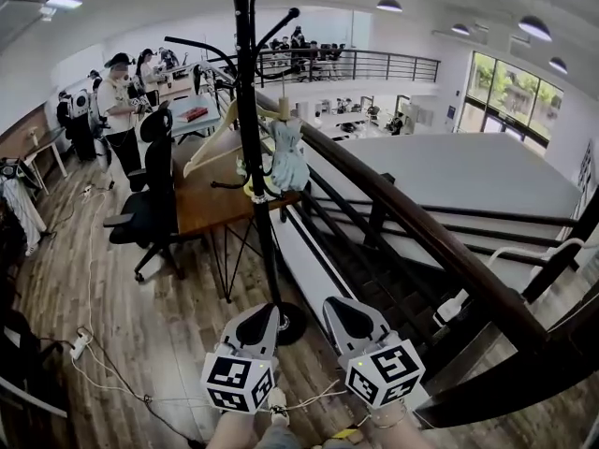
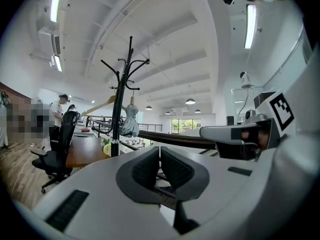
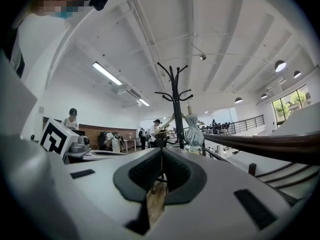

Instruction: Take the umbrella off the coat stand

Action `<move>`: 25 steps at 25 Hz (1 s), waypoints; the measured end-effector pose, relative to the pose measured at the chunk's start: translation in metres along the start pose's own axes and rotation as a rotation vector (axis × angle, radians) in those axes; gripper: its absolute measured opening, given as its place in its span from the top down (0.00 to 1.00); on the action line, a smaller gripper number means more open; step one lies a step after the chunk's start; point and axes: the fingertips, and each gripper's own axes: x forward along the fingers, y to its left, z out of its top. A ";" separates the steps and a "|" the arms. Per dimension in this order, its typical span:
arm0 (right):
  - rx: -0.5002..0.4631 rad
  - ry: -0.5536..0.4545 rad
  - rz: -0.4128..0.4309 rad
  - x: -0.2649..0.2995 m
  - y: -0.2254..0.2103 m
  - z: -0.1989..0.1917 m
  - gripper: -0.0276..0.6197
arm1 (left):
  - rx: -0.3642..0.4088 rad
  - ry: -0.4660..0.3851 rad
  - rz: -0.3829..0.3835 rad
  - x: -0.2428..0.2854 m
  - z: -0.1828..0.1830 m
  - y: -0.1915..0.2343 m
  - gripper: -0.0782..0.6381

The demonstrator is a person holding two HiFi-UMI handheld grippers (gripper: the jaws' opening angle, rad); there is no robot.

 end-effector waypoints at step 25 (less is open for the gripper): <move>0.006 -0.076 -0.158 0.186 -0.064 0.037 0.91 | 0.002 -0.048 -0.208 0.139 0.051 0.142 0.86</move>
